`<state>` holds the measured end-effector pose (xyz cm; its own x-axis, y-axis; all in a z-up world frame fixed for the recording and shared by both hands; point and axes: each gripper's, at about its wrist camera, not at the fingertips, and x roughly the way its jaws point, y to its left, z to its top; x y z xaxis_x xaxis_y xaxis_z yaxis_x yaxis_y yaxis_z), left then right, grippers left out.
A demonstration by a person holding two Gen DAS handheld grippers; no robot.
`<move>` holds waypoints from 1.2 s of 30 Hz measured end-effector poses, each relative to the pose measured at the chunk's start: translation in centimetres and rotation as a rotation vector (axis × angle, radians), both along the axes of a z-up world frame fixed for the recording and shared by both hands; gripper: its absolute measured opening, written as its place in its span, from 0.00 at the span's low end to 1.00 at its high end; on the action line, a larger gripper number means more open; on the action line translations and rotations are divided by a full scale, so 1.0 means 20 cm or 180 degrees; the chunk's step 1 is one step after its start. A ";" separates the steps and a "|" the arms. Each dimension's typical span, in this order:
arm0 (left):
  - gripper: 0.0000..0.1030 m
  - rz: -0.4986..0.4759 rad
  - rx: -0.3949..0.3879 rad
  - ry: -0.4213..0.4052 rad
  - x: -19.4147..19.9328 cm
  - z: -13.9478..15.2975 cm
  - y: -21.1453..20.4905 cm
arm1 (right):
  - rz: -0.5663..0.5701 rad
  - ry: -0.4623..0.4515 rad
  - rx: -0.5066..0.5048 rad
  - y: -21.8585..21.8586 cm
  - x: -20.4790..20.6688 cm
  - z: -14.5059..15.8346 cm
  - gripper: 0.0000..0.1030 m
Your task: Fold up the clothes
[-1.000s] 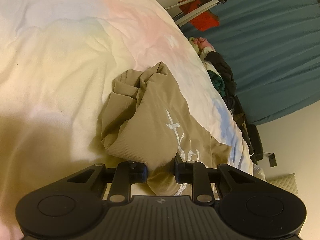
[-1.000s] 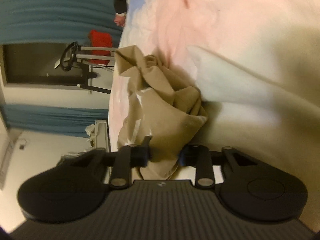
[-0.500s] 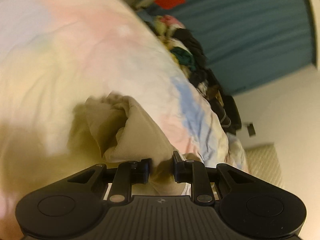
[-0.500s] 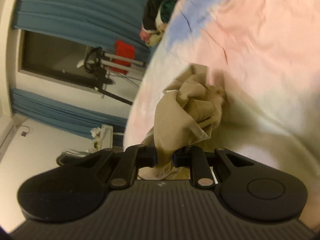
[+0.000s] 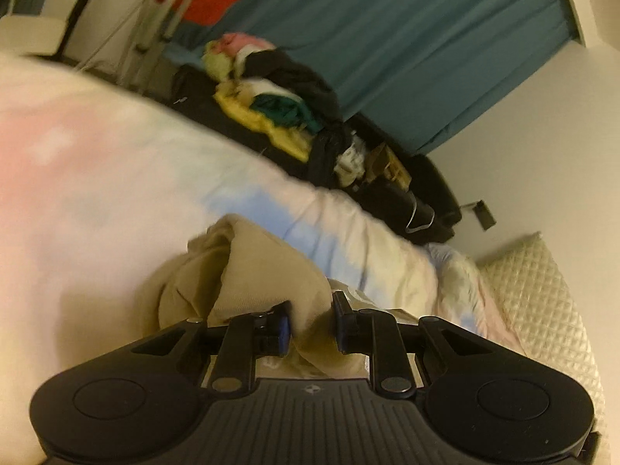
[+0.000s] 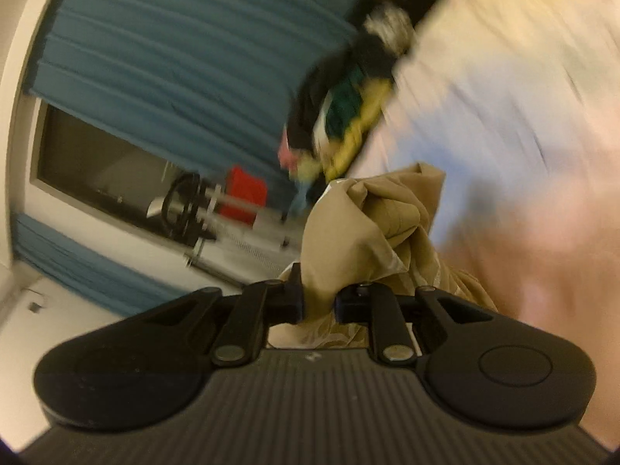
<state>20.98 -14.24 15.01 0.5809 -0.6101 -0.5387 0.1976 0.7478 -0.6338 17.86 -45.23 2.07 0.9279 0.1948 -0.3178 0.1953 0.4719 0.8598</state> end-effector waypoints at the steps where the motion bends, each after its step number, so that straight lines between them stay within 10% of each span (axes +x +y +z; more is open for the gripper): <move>1: 0.22 -0.0022 -0.0001 -0.0066 0.10 0.04 -0.07 | -0.0040 -0.0061 -0.0107 -0.05 0.09 0.05 0.17; 8: 0.22 0.0004 -0.0124 -0.0367 0.53 -0.04 -0.46 | -0.0174 -0.0322 -0.0712 -0.28 0.50 0.12 0.17; 17: 0.22 -0.0195 0.0440 0.0008 0.45 -0.83 -0.47 | -0.0028 0.0449 -0.0550 -0.26 0.44 -0.74 0.17; 23: 0.27 -0.0343 0.0879 -0.0393 0.26 -0.95 -0.45 | -0.0067 0.0664 -0.0231 -0.18 0.24 -0.96 0.20; 28: 0.35 -0.0464 0.1283 -0.0350 0.19 -0.75 -0.49 | -0.0106 0.0917 -0.0578 -0.10 0.14 -0.69 0.20; 36: 0.56 -0.0667 0.1492 -0.0985 -0.23 -0.18 -0.42 | -0.0073 0.0688 -0.1193 0.10 -0.18 -0.11 0.20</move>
<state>16.29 -22.60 11.40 0.6468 -0.4669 -0.6031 0.4939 0.8589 -0.1353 14.32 -43.32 -0.15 0.8350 0.0090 -0.5502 0.3663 0.7371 0.5679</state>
